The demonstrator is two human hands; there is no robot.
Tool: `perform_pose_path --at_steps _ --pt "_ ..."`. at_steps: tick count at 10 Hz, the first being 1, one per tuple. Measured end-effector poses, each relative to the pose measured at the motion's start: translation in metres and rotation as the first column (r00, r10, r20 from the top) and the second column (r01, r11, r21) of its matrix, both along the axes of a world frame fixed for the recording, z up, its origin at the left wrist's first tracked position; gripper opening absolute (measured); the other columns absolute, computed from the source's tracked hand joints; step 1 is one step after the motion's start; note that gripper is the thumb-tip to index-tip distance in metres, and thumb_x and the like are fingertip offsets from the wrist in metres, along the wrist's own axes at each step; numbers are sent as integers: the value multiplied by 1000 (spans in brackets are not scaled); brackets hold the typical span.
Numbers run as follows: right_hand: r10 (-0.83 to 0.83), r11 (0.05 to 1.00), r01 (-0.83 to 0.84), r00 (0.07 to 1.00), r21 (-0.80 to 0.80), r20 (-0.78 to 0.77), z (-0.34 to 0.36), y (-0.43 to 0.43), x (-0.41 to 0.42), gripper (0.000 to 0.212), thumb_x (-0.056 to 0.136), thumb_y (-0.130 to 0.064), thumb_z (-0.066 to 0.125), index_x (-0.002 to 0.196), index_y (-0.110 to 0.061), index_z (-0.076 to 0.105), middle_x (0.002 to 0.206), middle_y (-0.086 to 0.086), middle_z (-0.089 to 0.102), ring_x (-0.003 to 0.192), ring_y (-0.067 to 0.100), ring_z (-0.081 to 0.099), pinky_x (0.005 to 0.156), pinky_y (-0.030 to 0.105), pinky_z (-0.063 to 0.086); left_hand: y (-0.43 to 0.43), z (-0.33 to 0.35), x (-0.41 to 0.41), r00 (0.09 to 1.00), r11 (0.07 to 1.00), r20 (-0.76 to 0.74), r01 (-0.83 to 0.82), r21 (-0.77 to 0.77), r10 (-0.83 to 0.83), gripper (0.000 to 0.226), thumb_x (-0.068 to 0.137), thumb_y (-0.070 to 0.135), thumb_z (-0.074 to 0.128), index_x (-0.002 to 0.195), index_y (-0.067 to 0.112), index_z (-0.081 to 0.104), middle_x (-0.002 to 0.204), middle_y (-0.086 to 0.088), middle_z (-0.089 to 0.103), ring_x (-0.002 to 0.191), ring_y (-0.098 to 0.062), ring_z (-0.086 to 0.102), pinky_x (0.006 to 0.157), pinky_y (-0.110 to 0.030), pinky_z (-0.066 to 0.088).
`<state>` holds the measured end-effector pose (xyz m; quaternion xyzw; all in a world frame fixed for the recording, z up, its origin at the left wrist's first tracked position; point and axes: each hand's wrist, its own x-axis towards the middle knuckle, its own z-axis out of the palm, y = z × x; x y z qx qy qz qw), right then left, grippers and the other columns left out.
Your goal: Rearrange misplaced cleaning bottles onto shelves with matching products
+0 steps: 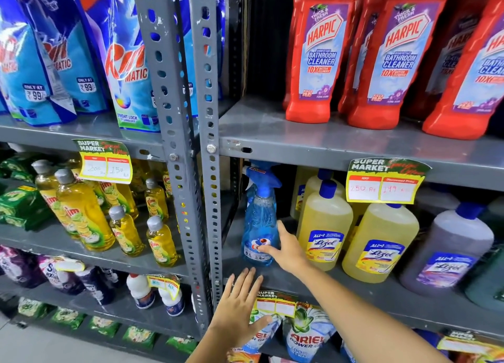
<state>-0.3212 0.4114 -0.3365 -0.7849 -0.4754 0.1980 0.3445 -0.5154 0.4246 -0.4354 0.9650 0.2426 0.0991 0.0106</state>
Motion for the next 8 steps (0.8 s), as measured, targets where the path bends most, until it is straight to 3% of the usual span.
perform_pose_path --at_steps 2,4,5,6,7,8 --pt "3 1000 -3 1000 7 -20 -2 -1 0 71 82 -38 74 138 -29 32 135 0 61 119 16 62 90 37 57 -2 4 0 1000 1000 -17 0 -13 0 93 90 75 32 154 12 9 153 -9 29 140 -26 31 106 -48 20" --pt "0 1000 0 999 3 -36 -3 -2 -4 71 83 -36 73 139 -30 29 137 0 59 122 17 60 91 39 57 0 2 0 1000 1000 -14 5 19 -5 91 91 73 32 154 11 9 158 -10 16 143 -27 21 107 -49 19" --pt "6 1000 -7 998 -13 -70 2 -3 -5 78 82 -35 74 142 -31 24 140 1 57 123 18 59 93 41 56 1 1 0 999 1000 -36 10 7 -10 92 91 73 32 154 11 8 158 -11 15 143 -28 19 108 -49 17" --pt "21 1000 -23 991 -8 -134 7 -14 -8 109 75 -31 82 151 -35 4 140 1 55 123 19 58 98 37 51 1 4 0 997 1000 -78 11 -9 -12 90 90 74 33 153 9 23 155 -13 30 140 -29 32 107 -49 19" --pt "-65 986 87 985 142 -158 23 -45 -16 113 71 -34 84 153 -31 6 124 0 62 115 15 60 97 34 51 4 5 -1 994 1000 -105 3 1 -3 84 90 74 31 146 11 40 149 -11 42 137 -27 39 107 -47 18" --pt "-157 911 241 953 334 -260 20 -106 -38 98 74 -35 81 150 -29 19 113 -8 62 107 6 61 92 26 52 2 11 6 998 1000 -52 -20 14 21 75 94 69 25 138 14 52 143 -5 51 133 -21 44 114 -42 25"
